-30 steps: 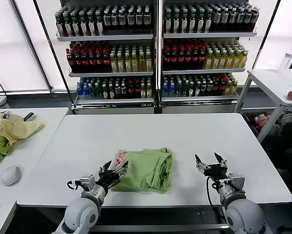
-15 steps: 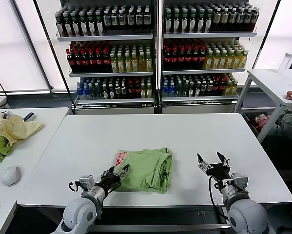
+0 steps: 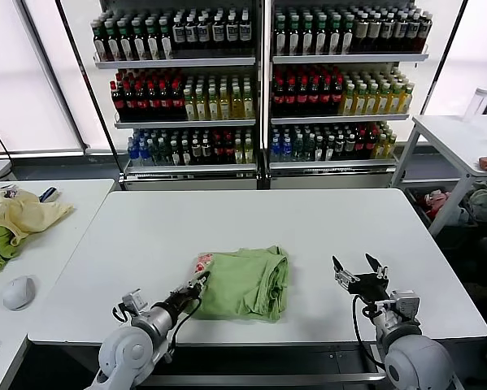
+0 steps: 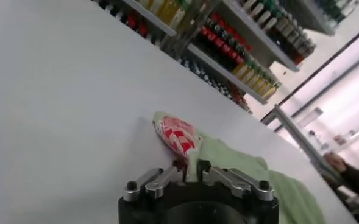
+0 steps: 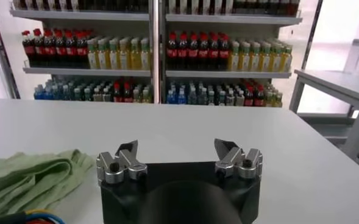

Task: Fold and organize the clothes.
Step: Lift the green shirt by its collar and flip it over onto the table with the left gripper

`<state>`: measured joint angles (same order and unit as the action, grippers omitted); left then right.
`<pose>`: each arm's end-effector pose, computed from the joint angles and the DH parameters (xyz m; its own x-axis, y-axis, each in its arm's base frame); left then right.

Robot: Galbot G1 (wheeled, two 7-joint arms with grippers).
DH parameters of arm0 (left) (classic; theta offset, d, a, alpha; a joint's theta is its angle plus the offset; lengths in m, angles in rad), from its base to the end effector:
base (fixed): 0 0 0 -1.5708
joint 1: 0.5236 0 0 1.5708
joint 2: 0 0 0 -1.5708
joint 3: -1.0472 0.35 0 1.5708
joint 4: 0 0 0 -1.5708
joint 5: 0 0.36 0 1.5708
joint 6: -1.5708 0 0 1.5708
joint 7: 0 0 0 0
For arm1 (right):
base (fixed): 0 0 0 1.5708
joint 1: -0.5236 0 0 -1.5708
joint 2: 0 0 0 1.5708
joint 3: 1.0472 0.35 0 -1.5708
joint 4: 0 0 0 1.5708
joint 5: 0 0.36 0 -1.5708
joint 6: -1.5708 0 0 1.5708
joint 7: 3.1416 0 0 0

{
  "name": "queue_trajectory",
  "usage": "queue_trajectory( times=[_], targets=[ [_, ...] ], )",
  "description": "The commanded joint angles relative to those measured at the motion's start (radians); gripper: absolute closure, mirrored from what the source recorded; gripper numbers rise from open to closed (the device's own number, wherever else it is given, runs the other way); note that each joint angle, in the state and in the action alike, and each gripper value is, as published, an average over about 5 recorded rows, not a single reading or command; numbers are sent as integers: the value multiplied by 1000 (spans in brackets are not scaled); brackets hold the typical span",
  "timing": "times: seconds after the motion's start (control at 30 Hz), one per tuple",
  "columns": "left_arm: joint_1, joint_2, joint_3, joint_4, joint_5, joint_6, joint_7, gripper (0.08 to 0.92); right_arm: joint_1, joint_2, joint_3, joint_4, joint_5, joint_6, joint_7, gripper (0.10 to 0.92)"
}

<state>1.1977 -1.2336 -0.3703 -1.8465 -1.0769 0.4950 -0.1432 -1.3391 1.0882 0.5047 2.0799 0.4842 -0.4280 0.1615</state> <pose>0.3002 0.0335 -0.3038 -0.8213 0.4249 0.3806 0.0910 0.7563 -0.6479 0.2557 -0.0757 -0.2412 -0.9593 -0.0854 0.2693 -0.0942 0.9953 -0.0200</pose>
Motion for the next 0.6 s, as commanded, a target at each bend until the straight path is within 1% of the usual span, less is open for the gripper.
queue_trajectory(
  times=[0.03, 0.13, 0.23, 0.37, 0.47, 0.53, 0.6],
  targets=[
    [9, -17, -151, -41, -249, 5, -2, 852, -14, 0, 8, 11, 6, 1, 1, 203],
    [17, 7, -219, -62, -287, 10, -14, 886, -18, 1, 10, 15, 11, 3, 1, 203],
    [29, 60, -312, -87, -307, 18, -23, 887, -19, 2, 11, 20, 17, 5, 1, 203],
    [40, 200, -476, -108, -312, 32, -30, 887, -18, 9, 7, 29, 20, 8, 1, 203],
    [37, 308, -565, -105, -293, 46, -43, 887, -18, 14, 2, 37, 21, 12, 0, 203],
    [32, 356, -593, -114, -262, 54, -53, 887, -23, 17, 1, 45, 21, 15, 0, 203],
    [24, 384, -590, -144, -216, 58, -66, 887, -29, 20, 0, 54, 21, 18, -1, 203]
  ],
)
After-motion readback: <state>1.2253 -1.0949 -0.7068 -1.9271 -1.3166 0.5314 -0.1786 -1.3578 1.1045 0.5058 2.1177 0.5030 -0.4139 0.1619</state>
